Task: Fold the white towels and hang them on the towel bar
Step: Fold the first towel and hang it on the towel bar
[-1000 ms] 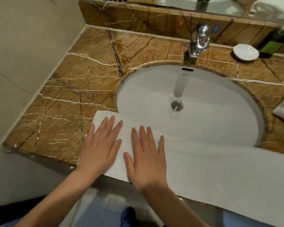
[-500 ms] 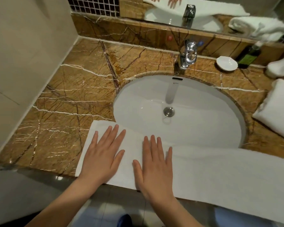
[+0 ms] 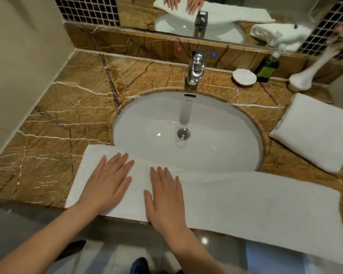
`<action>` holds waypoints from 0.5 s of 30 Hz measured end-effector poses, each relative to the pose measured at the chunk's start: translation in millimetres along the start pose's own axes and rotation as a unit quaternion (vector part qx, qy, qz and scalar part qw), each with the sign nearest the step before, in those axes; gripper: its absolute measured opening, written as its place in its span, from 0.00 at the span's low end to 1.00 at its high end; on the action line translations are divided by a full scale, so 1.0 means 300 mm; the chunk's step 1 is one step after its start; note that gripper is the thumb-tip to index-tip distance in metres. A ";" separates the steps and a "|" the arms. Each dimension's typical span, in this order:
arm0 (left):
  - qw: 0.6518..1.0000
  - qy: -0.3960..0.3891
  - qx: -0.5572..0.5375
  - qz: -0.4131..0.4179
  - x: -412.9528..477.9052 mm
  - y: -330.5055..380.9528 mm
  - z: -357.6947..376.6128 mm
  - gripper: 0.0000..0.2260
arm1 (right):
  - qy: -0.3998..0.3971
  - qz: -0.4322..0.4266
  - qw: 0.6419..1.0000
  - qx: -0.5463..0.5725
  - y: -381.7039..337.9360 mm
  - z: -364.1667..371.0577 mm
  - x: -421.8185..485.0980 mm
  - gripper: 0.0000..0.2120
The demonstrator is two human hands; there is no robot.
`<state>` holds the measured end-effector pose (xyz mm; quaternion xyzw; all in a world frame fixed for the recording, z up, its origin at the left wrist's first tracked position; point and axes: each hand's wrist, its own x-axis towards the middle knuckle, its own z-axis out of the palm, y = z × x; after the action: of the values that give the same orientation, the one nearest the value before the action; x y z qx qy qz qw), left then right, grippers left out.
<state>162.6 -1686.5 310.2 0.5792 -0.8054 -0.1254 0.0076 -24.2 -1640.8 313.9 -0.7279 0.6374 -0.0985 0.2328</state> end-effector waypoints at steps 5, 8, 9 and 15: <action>0.994 -0.045 -0.074 0.070 0.126 0.177 -0.082 0.16 | 0.180 0.203 0.943 0.191 0.165 -0.186 -0.177 0.05; 0.978 -0.156 -0.079 0.116 0.261 0.308 -0.090 0.15 | 0.200 0.376 0.857 0.289 0.296 -0.241 -0.281 0.16; 0.972 -0.181 -0.065 0.137 0.308 0.353 -0.093 0.15 | 0.186 0.403 0.848 0.291 0.333 -0.254 -0.302 0.18; 0.928 -0.256 0.014 0.271 0.552 0.566 -0.091 0.14 | 0.169 0.501 0.783 0.329 0.441 -0.286 -0.324 0.24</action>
<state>-45.6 -1796.0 350.5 0.2875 -0.9078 -0.2516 -0.1729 -195.0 -1575.0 342.1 -0.1572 0.8700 -0.2936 0.3635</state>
